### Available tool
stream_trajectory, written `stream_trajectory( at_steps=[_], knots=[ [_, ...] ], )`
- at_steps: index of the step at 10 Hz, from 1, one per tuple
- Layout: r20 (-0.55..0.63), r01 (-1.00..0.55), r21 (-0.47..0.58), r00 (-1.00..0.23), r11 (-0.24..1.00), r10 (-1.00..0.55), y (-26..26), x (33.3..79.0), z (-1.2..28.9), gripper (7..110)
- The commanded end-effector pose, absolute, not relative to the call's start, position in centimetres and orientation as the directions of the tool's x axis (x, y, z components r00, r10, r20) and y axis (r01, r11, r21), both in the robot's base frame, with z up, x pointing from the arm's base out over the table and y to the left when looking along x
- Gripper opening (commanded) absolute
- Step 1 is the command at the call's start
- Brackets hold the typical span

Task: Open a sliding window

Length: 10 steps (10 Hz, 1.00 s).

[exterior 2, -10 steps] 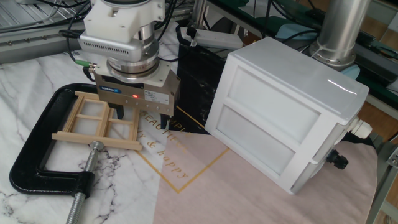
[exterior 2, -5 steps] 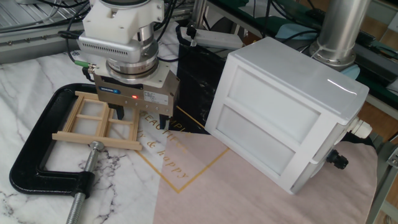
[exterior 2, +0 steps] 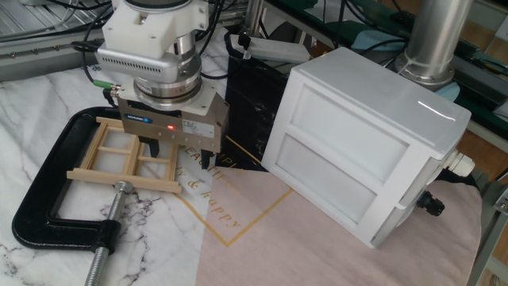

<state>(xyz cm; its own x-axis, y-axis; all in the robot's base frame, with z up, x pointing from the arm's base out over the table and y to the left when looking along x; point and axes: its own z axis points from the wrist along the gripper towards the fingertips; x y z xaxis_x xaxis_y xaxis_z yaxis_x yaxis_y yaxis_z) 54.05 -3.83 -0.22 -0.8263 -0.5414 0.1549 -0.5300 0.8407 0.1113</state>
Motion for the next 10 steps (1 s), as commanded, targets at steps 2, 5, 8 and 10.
stream_trajectory(
  at_steps=[2, 5, 8, 10],
  knots=[
    [0.14, -0.523, 0.122, -0.832, 0.844, -0.536, -3.2, 54.5, -0.2, 7],
    [0.136, -0.518, 0.122, -0.836, 0.847, -0.531, -2.7, 55.0, -0.1, 7],
    [0.13, -0.52, 0.12, -0.836, 0.846, -0.533, -2.8, 55.3, -0.2, 7],
    [0.124, -0.522, 0.122, -0.836, 0.844, -0.535, -2.7, 55.5, -0.3, 7]
  ],
)
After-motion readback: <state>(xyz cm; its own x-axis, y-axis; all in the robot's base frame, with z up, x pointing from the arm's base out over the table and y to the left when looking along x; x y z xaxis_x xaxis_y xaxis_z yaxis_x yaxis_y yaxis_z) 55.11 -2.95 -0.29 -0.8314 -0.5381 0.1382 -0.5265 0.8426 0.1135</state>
